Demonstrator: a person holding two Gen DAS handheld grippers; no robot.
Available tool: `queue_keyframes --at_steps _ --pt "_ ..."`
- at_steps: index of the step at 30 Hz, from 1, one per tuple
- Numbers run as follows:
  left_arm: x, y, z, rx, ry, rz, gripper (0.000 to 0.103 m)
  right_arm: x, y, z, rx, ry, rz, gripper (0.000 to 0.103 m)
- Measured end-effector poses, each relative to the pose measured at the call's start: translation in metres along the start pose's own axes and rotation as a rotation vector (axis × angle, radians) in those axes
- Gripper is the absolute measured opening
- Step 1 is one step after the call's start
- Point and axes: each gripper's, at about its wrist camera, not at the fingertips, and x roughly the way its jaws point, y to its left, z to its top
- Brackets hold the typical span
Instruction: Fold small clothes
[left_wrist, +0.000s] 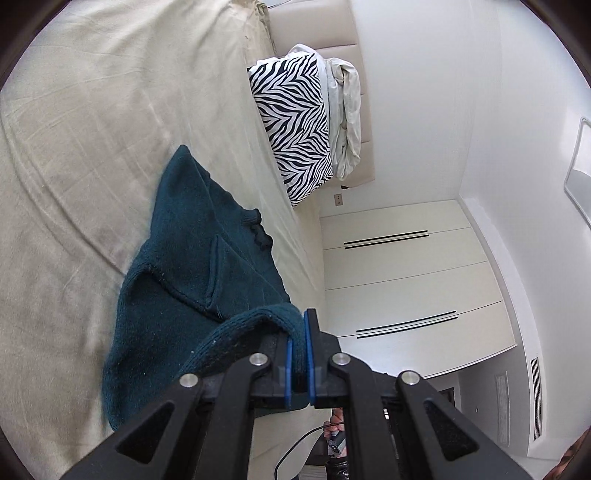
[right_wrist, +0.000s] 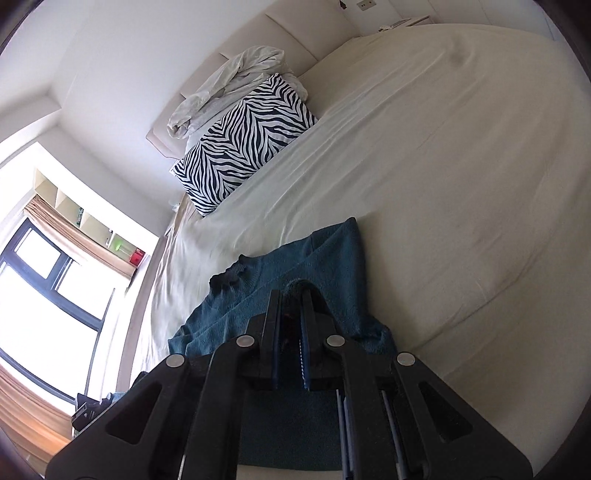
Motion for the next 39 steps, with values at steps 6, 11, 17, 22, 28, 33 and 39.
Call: queue_keyframes --at_steps 6,11,17,22,28,33,39 --pt "0.024 0.013 0.039 -0.032 -0.027 0.018 0.007 0.057 -0.004 0.03 0.015 0.006 -0.037 0.007" --pt "0.053 0.023 0.073 -0.044 -0.039 0.043 0.007 0.103 -0.011 0.055 0.028 0.002 -0.076 0.008" --pt "0.09 0.047 0.102 -0.045 -0.046 0.12 0.009 0.148 -0.026 0.082 0.048 -0.022 -0.155 0.008" --pt "0.085 0.068 0.1 -0.07 -0.068 0.174 0.063 0.17 -0.042 0.089 -0.002 0.003 -0.253 0.036" --pt "0.061 0.052 0.068 0.035 -0.055 0.235 0.065 0.128 -0.037 0.066 -0.033 0.0 -0.179 0.065" --pt "0.045 0.046 0.036 0.101 -0.056 0.289 0.065 0.107 -0.008 0.025 -0.216 0.079 -0.203 0.065" --pt "0.039 0.054 0.008 0.149 -0.052 0.386 0.064 0.087 0.006 -0.03 -0.327 0.133 -0.25 0.065"
